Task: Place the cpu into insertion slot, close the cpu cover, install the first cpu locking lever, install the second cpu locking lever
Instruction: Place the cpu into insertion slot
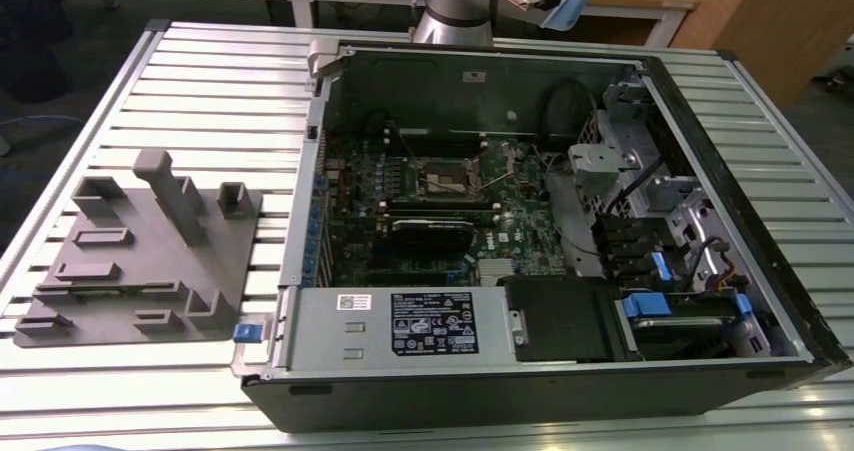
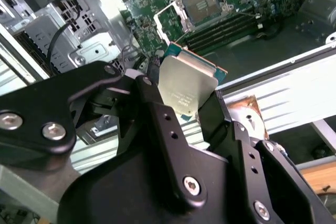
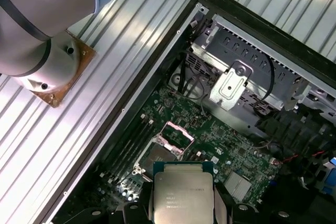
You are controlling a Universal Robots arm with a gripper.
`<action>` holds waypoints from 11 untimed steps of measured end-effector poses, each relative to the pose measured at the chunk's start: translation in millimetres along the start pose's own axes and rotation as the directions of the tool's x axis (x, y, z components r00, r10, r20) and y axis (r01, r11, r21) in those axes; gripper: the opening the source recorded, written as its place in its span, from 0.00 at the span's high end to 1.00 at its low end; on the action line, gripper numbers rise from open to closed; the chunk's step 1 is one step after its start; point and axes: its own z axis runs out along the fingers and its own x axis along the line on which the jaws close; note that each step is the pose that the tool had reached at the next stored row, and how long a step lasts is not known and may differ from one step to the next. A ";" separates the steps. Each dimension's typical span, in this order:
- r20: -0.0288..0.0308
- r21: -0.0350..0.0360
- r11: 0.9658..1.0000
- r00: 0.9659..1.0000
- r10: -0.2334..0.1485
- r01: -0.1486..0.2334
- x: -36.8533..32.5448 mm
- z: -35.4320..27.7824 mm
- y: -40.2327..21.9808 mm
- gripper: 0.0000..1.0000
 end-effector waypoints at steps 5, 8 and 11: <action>0.000 0.000 1.000 1.000 0.000 0.000 0.0 0.1 0.0 0.46; 0.000 0.000 1.000 1.000 0.000 0.000 0.0 1.9 -0.2 0.46; 0.001 -0.002 1.000 1.000 0.000 0.000 0.4 6.8 -1.4 0.46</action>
